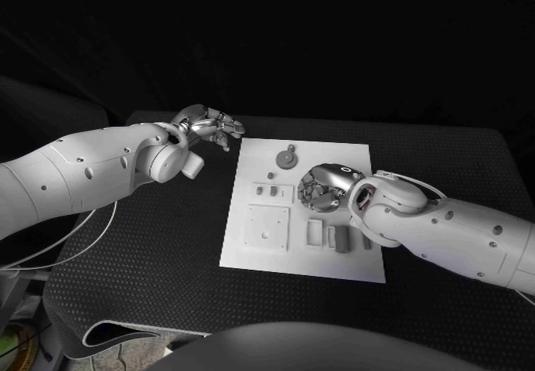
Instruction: Assemble the parts on the task board
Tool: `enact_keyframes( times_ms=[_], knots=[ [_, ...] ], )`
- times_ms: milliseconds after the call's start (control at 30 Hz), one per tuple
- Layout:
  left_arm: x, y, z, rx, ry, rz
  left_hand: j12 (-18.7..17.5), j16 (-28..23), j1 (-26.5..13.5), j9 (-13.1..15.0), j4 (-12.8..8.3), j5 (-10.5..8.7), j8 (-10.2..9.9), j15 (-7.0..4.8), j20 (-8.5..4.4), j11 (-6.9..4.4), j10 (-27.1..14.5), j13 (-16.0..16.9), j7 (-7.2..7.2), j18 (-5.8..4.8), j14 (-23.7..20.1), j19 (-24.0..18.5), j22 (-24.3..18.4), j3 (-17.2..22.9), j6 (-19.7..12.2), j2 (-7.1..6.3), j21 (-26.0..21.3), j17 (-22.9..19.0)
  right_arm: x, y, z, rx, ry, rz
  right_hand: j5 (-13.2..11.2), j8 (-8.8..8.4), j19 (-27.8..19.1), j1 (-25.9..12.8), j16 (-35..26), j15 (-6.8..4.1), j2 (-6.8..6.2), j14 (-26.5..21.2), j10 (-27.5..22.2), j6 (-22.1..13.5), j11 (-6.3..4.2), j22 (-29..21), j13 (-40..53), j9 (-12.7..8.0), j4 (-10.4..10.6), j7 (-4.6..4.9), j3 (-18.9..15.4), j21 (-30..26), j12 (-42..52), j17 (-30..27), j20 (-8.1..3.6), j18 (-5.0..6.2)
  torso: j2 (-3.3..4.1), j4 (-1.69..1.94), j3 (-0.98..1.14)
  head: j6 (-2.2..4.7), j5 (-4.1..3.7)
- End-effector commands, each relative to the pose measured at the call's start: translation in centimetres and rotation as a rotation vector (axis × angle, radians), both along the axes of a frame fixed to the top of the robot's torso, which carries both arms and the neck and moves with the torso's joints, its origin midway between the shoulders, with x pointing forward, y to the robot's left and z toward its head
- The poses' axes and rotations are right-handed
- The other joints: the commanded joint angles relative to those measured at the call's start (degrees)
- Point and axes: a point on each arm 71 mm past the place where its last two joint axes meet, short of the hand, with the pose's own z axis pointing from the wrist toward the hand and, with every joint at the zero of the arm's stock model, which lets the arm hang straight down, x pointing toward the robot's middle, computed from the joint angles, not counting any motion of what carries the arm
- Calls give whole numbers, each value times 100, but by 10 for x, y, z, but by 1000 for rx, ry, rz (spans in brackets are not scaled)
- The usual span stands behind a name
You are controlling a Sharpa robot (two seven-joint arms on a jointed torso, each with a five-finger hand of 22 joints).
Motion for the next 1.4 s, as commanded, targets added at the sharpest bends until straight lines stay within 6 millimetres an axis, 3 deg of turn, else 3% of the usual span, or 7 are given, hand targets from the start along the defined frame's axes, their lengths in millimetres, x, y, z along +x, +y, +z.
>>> enact_keyframes(
  times_ms=[33,167,600,933,1067,1400],
  knots=[
    [0,-3,1,-1,0,-19,-27,-32,15,-8,-4,-3,-4,0,-5,4,-43,8,38,161,54,51,7,-19,19,45,-23,7,4,-5,-8,188,285,-112,2,13,21,35,-31,-21,135,17,53,18,-2,95,-10,-3,1,13,8,20,-41,-5,-3,394,3,5,0,1,13],
    [0,-2,1,1,1,-15,-29,-33,16,-8,-4,-3,-4,1,-5,5,-45,8,39,161,54,51,7,-18,17,43,-24,7,11,-6,-11,281,473,-168,11,4,16,13,-32,-16,157,16,47,3,4,94,-22,-5,0,20,3,17,-61,-1,-3,394,2,6,-3,1,24],
    [0,-3,1,1,2,-16,-32,-35,23,-11,-5,-4,-8,3,-3,7,-54,8,44,161,54,52,9,-16,6,33,-27,9,17,5,-11,392,746,-238,19,-12,-17,-29,-36,-3,205,-10,38,-27,16,99,-42,-6,-4,33,-11,7,-96,9,3,394,3,12,-8,1,84],
    [0,-4,1,1,4,-15,-32,-36,27,-11,-5,-3,-8,4,-3,8,-57,9,45,162,55,54,10,-14,2,31,-29,10,14,17,-10,378,819,-266,21,-18,-28,-39,-35,1,228,-17,36,-40,20,102,-49,-5,-4,37,-15,7,-109,15,5,394,3,8,-2,1,154],
    [0,-4,1,2,4,-15,-32,-37,28,-12,-4,-3,-8,4,-2,9,-58,10,46,162,55,54,10,-14,0,30,-30,10,14,21,-9,375,840,-284,19,-18,-29,-40,-34,2,231,-18,37,-41,21,102,-50,-4,-4,38,-16,7,-110,16,5,394,4,1,4,1,217],
    [0,-5,0,2,7,-17,-33,-38,29,-14,-3,-4,-13,5,-2,10,-61,11,50,162,56,56,12,-13,-11,27,-32,11,14,30,-7,354,840,-276,-1,-20,-36,-45,-31,4,244,-22,40,-47,22,105,-54,-1,-4,40,-22,9,-117,21,6,394,3,6,1,1,256]
  ],
)
